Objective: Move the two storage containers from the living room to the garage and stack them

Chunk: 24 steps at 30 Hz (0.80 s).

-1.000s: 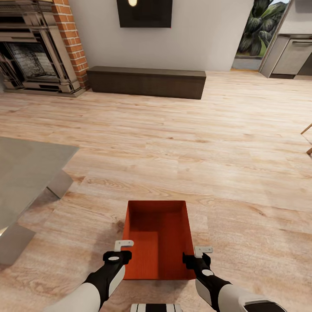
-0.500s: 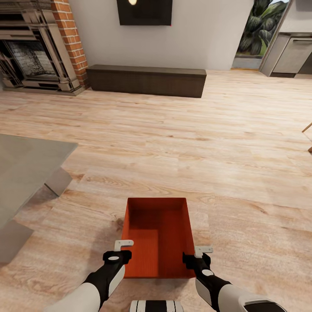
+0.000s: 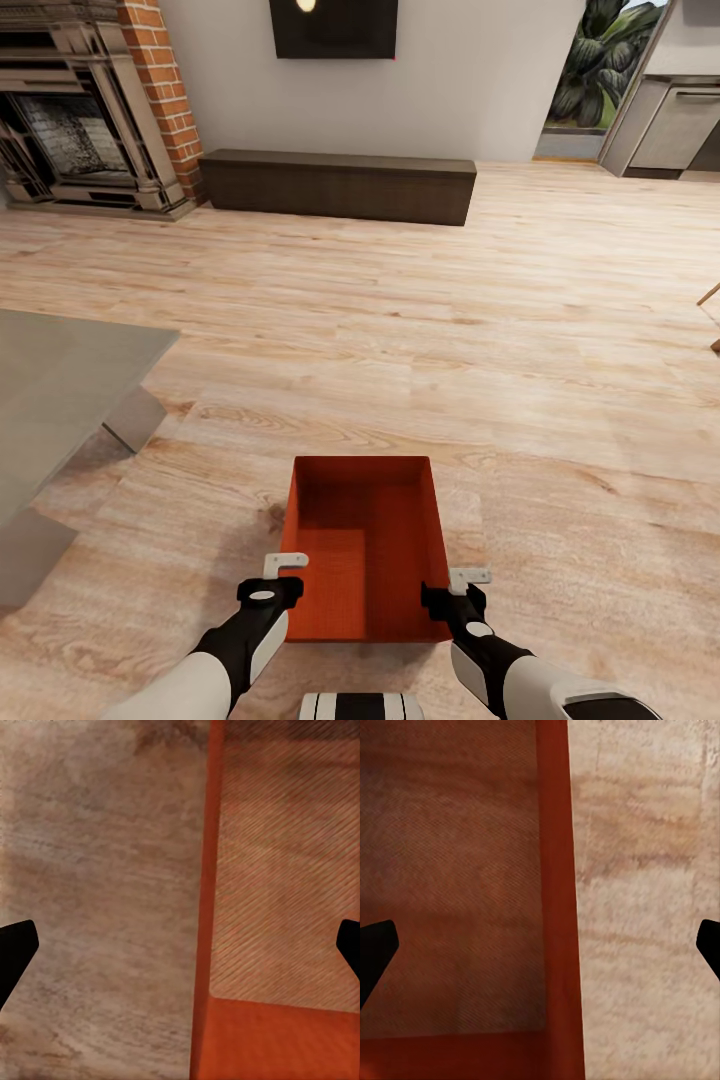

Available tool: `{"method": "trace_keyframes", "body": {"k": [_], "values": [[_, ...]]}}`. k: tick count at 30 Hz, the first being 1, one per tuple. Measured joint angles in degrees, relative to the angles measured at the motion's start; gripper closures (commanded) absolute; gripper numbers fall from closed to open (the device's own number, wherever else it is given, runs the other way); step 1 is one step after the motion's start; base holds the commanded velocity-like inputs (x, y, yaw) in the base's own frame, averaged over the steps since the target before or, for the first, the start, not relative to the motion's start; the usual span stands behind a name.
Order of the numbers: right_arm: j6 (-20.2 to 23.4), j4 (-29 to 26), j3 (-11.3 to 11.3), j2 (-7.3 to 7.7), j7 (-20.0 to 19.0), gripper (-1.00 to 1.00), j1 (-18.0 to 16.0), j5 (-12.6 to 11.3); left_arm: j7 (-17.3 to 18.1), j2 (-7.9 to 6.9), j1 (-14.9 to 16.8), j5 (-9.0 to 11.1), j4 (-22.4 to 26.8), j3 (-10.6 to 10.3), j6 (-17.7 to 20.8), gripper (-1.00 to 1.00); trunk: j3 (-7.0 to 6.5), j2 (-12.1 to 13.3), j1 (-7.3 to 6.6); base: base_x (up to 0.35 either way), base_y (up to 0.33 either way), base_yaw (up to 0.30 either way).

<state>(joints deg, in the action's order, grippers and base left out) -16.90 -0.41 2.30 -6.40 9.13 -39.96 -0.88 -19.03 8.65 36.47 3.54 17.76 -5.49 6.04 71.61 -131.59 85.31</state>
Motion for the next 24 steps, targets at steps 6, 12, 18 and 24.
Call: {"method": "trace_keyframes", "body": {"k": [6, 12, 18, 24], "values": [[0.1, 0.0, 0.0, 0.00, 0.0, -1.00, 0.0, 0.0, 0.0, -0.02, 0.0, 0.0, 0.0, 0.0, 0.0, -1.00, 0.00, 0.0, 0.00, 0.000, 0.000, 0.000], [0.0, 0.0, 0.0, 0.03, 0.0, -1.00, 0.0, 0.1, 0.0, -0.08, 0.0, 0.0, 0.0, 0.0, 0.0, -1.00, 0.00, 0.0, 0.00, 0.000, 0.000, 0.000], [0.0, 0.0, 0.0, 0.44, 0.0, -1.00, 0.0, 0.6, 0.0, -0.09, 0.0, 0.0, 0.0, 0.0, 0.0, -1.00, 0.00, 0.0, 0.00, 0.000, 0.000, 0.000], [0.0, 0.0, 0.1, 0.91, -0.1, -1.00, 0.0, 0.8, 0.0, -0.09, 0.0, 0.0, 0.0, -0.1, 0.0, -1.00, 0.00, 0.0, 0.00, 0.000, 0.000, 0.000]]}}
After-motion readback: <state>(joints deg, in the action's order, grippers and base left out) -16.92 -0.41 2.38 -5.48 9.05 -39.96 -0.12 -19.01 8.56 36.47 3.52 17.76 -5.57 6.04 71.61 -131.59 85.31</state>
